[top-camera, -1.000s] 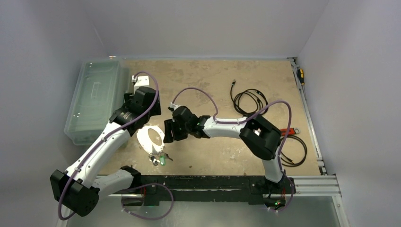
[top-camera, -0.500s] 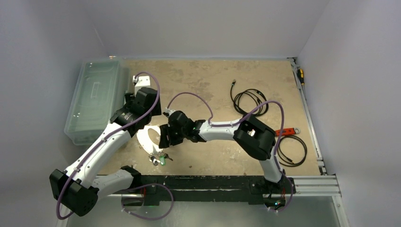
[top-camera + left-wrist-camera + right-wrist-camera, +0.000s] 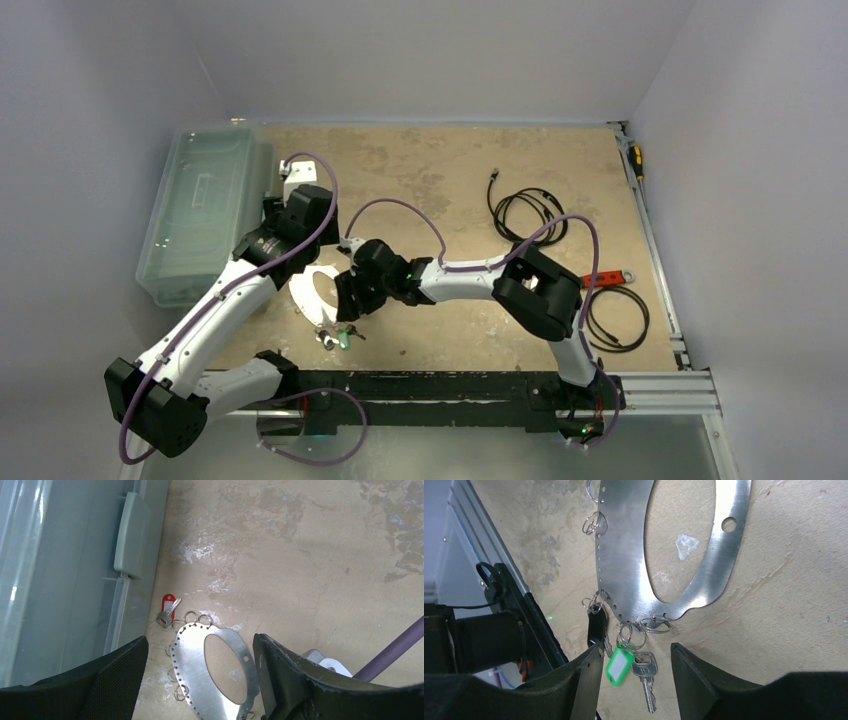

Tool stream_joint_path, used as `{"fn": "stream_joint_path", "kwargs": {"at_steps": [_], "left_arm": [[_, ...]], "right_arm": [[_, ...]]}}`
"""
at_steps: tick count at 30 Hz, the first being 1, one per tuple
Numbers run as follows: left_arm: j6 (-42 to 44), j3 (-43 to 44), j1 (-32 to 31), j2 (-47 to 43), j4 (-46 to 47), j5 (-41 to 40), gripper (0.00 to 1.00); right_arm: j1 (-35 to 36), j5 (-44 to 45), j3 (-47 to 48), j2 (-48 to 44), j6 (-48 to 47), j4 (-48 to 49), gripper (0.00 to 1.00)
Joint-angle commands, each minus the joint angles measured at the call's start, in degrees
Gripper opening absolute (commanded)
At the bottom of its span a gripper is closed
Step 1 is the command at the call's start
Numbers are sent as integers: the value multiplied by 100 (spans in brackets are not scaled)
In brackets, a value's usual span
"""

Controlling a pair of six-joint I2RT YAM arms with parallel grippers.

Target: Put the keys on the keyring

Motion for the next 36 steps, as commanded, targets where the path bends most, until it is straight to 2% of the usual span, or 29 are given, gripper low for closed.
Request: {"fn": "stream_joint_path", "kwargs": {"at_steps": [1,15,24,36], "left_arm": [[-95,256,-30,-89,-2,-164,75],[-96,258,-121,-46,-20,-258,75],[-95,258,-122,-32,-18,-256,74],[-87,249,-125,-41,-12,-246,73]], "right_arm": [[28,-138,-82,-249,-362,26,54],[225,-690,-157,-69,-604,184,46],[226,-656,-91,164,-880,251,46],[218,-381,-201,-91,-984,252,51]]}}
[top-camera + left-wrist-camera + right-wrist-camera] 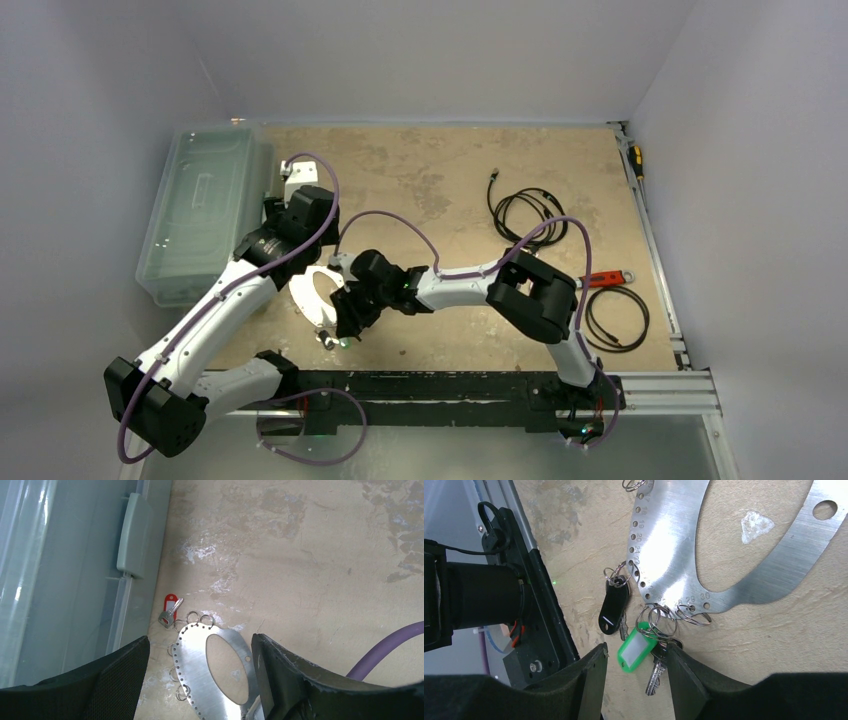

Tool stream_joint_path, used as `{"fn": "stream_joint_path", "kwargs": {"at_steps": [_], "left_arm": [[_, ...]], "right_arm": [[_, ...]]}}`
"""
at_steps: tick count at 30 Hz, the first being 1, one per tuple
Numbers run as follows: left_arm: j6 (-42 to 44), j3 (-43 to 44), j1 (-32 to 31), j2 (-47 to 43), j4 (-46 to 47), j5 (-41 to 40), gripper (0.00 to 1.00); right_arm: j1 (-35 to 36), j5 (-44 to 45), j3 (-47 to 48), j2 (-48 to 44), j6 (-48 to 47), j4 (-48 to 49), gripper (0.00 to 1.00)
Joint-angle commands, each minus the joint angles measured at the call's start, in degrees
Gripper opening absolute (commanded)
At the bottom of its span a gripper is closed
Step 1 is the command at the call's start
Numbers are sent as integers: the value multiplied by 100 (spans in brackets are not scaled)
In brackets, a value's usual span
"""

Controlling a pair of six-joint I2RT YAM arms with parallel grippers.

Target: Put the keys on the keyring

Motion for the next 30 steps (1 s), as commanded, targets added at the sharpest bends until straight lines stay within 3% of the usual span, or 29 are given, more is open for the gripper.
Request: {"fn": "stream_joint_path", "kwargs": {"at_steps": [1,16,30], "left_arm": [[-65,241,-41,-41,25,-112,73],[-60,241,-63,-54,31,-127,73],[-48,233,-71,-50,45,-94,73]], "right_arm": [[-10,234,-72,-221,-167,52,51],[-10,1334,197,-237,428,-272,48],[-10,1642,630,-38,1237,-809,38]]}}
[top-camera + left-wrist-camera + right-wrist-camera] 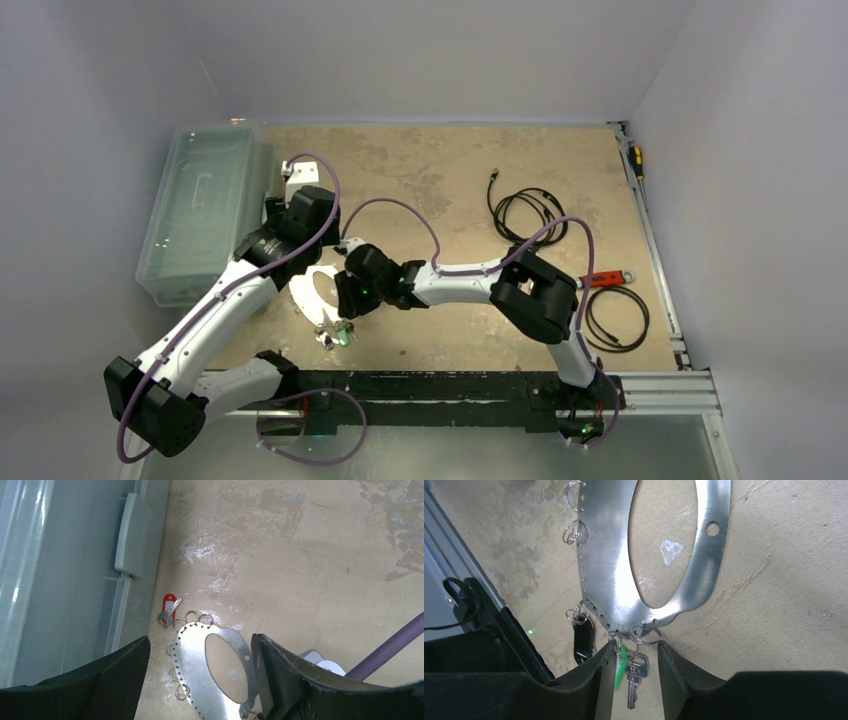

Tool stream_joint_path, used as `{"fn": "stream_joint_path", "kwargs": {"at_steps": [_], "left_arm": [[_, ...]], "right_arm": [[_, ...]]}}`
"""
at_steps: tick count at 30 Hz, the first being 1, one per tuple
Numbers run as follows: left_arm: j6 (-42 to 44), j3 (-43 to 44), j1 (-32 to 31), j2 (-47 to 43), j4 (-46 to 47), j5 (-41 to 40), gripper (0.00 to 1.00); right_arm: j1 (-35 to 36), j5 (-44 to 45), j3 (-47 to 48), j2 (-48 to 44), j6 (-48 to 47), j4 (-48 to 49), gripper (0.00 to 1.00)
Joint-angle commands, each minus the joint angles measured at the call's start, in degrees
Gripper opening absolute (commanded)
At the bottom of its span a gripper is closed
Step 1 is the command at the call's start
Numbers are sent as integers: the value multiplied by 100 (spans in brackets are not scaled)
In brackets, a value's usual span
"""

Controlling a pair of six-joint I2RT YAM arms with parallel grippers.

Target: Put the keys on the keyring

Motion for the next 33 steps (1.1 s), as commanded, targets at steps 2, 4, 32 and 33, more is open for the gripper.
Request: {"fn": "stream_joint_path", "kwargs": {"at_steps": [2,4,32,33], "left_arm": [[-48,230,-38,-49,49,-100,73],[-47,232,-39,-45,52,-102,73],[114,212,-74,-111,129,-19,74],[119,212,-74,-111,129,-23,74]], "right_arm": [[-10,173,228,-25,418,-220,38],[-10,208,221,-50,513,-239,38],[-19,49,-1600,-758,-3938,2182,70],[-19,-121,-1658,-756,-4080,2295,70]]}}
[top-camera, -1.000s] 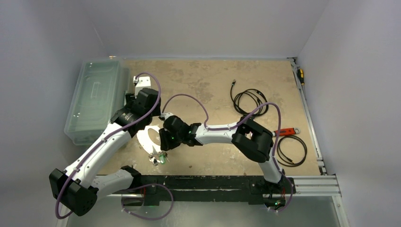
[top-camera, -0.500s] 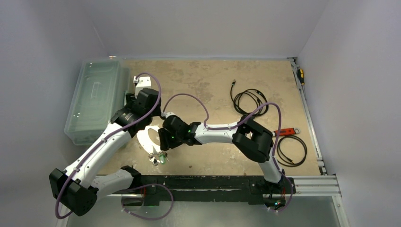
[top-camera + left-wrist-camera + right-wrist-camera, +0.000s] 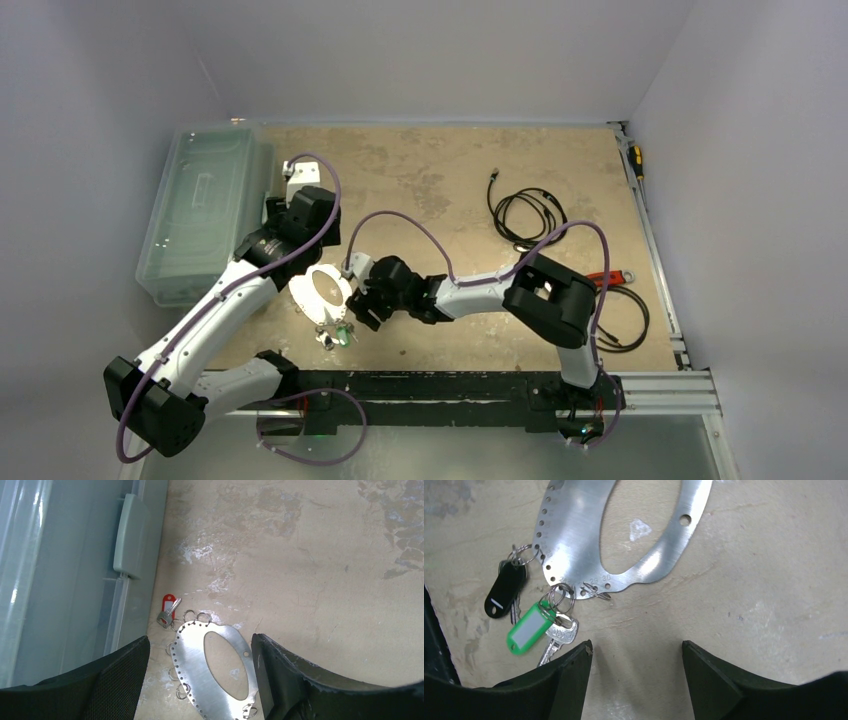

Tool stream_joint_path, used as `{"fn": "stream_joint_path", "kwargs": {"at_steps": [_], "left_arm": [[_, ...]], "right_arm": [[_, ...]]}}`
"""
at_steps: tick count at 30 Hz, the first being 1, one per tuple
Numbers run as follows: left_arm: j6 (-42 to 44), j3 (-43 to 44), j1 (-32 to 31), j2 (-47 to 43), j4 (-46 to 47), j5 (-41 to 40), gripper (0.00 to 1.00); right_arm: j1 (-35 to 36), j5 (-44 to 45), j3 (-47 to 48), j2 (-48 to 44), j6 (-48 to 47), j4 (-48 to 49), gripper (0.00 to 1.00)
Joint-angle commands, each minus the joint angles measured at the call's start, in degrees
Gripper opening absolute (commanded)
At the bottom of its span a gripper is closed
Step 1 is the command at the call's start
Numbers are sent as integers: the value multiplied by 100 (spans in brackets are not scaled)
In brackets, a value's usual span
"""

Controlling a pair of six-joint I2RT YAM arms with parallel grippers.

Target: Put the keys on the keyring

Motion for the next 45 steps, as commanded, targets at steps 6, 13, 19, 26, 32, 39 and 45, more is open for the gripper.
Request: {"fn": "stream_joint_path", "kwargs": {"at_steps": [6,13,19,26,32,39,45], "left_arm": [[33,232,-88,-116,75,-205,74],[-231,313,-150,-155,-148,-809,75],[-285,318,-230,-173,-187,-984,75],[-284,325,-339,-166,-200,-1061,75],[-287,318,-396,-171,-204,-1116,75],[-278,315,-432,-187,-202,-1123,74],[-278,309,-441,-202,-196,-1123,74]], "right_arm": [[-10,-1056,-434,-92,-1962,1733,71],[-10,-1318,-744,-42,-2833,2673,70],[-19,-1406,-584,247,-2982,2871,64],[-51,-1648,-333,511,-2997,2759,55],[-74,-1858,-179,640,-2955,2644,47],[-84,-1967,-177,672,-2964,2643,35],[-115,-2146,-191,665,-2958,2505,19]]}}
